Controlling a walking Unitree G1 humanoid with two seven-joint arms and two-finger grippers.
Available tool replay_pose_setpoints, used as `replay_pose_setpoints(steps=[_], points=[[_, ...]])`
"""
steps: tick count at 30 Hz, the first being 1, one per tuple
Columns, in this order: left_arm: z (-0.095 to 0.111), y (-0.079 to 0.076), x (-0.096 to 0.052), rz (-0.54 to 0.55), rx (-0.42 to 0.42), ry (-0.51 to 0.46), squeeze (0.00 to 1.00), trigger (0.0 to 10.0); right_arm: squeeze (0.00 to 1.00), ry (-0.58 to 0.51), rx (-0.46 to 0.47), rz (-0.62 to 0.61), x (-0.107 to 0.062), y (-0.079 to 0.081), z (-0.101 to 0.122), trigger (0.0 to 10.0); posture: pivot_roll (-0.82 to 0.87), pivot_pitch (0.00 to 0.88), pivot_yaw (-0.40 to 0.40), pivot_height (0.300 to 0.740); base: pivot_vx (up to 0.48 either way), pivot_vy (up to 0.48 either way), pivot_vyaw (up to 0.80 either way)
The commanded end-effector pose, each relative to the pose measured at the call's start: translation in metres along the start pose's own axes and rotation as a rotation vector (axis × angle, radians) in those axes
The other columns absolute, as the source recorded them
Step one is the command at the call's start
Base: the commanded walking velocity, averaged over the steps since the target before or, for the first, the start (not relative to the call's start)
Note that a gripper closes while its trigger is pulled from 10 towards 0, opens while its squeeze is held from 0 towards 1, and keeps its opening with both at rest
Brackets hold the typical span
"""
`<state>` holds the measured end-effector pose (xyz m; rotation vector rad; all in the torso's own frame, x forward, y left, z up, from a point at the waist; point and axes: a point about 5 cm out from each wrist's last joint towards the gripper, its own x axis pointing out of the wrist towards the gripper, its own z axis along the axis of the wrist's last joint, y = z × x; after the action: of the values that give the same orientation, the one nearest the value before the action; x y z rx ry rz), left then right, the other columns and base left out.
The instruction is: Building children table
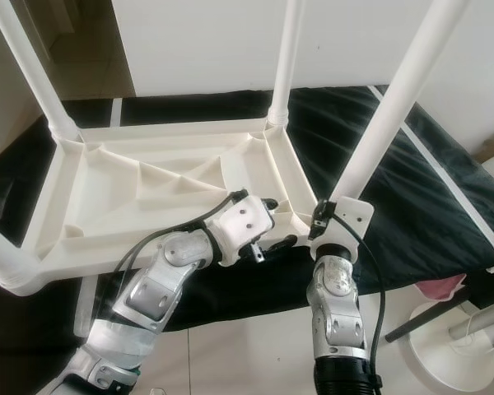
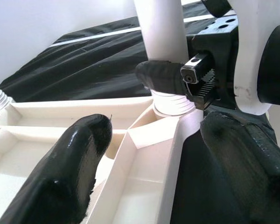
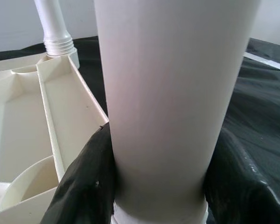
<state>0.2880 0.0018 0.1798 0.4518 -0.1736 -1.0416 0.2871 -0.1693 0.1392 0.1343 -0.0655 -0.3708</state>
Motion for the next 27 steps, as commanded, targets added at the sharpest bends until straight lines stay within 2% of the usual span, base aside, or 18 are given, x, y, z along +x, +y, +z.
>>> replay_pose_setpoints(steps=[1, 8, 13, 14, 22, 23, 25, 26, 27], points=[[-0.001, 0.010, 0.000, 0.186, 0.002, 0.006, 0.00, 10.0, 0.00, 0.117, 0.010, -0.089, -0.010, -0.009, -0.022, 10.0, -0.02, 0.066, -0.066, 0.740, 0.000, 0.000, 0.00], [0.001, 0.011, -0.002, 0.182, 0.006, 0.003, 0.00, 10.0, 0.00, 0.096, 0.008, -0.099, -0.012, -0.011, -0.015, 10.0, -0.02, 0.073, -0.052, 0.740, 0.000, 0.000, 0.00], [0.002, 0.012, -0.001, 0.157, -0.001, -0.010, 0.00, 10.0, 0.00, 0.029, 0.001, -0.042, -0.011, -0.013, -0.006, 10.0, -0.04, 0.074, -0.029, 0.740, 0.000, 0.000, 0.00], [0.003, 0.012, 0.000, 0.149, 0.007, -0.013, 0.00, 10.0, 1.00, 0.008, 0.000, -0.022, -0.009, -0.015, -0.003, 10.0, -0.04, 0.071, -0.023, 0.740, 0.000, 0.000, 0.00], [0.007, 0.013, 0.004, 0.132, 0.023, -0.024, 0.00, 10.0, 1.00, -0.045, -0.023, 0.148, 0.006, -0.022, 0.010, 10.0, -0.05, 0.074, -0.023, 0.740, 0.000, 0.000, 0.00], [0.007, 0.013, 0.004, 0.133, 0.022, -0.025, 0.00, 10.0, 0.00, -0.042, -0.023, 0.197, 0.009, -0.021, 0.011, 10.0, -0.05, 0.076, -0.028, 0.740, 0.000, 0.000, 0.00], [0.006, 0.013, 0.004, 0.135, 0.020, -0.025, 0.00, 10.0, 0.00, -0.050, -0.031, 0.235, 0.012, -0.022, 0.012, 10.0, -0.05, 0.079, -0.030, 0.740, 0.000, 0.000, 0.00], [0.006, 0.011, 0.004, 0.137, 0.015, -0.024, 0.00, 10.0, 0.00, -0.042, -0.026, 0.312, 0.016, -0.021, 0.012, 10.0, -0.04, 0.070, -0.029, 0.740, 0.000, 0.000, 0.00], [0.006, 0.011, 0.004, 0.137, 0.015, -0.024, 0.00, 10.0, 0.00, -0.042, -0.026, 0.312, 0.016, -0.021, 0.012, 10.0, -0.04, 0.070, -0.029, 0.740, 0.000, 0.000, 0.00]])
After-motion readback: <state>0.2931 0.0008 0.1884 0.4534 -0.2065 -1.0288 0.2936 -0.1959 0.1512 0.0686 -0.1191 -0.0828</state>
